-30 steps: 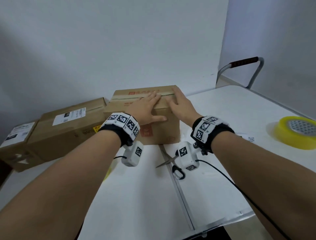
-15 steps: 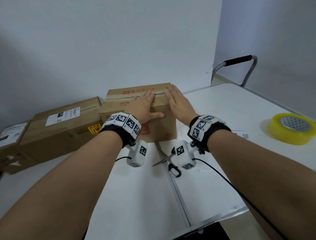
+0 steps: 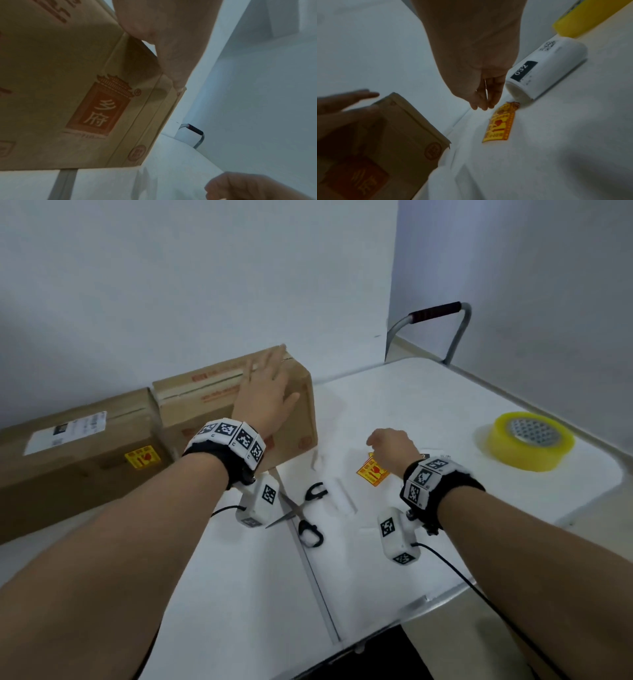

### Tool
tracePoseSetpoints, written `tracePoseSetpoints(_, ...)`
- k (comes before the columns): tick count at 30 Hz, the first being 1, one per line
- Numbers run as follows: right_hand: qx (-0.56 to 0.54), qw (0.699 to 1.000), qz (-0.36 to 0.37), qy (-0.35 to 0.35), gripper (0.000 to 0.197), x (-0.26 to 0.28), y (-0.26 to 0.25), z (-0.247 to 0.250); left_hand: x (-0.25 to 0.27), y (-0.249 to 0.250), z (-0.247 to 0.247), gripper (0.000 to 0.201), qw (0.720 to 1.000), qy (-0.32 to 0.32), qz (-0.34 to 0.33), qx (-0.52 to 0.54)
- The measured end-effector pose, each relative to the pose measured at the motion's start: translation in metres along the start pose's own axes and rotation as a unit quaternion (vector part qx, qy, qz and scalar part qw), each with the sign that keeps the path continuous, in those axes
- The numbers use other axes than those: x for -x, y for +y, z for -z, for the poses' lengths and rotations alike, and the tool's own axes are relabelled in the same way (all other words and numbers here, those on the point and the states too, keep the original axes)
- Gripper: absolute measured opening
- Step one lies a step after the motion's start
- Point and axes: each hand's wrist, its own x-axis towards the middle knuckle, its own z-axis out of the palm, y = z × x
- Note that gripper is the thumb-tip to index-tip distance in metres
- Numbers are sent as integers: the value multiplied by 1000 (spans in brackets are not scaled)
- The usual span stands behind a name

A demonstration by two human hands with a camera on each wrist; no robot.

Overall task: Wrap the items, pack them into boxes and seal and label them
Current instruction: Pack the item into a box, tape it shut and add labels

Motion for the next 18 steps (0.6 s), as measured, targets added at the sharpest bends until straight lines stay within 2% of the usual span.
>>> tracePoseSetpoints(3,101,994,21,-46,43,3,3,-8,16,8,-8,41,986,67,-117,99)
tracePoseSetpoints(5,164,985,19,-53,51,5,2,-13,25,12,-16,36,978,73,-139,138)
tracePoseSetpoints(9,185,981,4,-65,48,2,-3,-17,38,17,-30,36,980,39,-115,156)
tracePoseSetpoints(14,202,978,-14,-50,46,3,-3,-15,51,25,-34,36,979,-57,-73,180)
tracePoseSetpoints(18,201,978,-7,-47,36,6,-1,-16,61,28,-38,34,973,-89,-42,210)
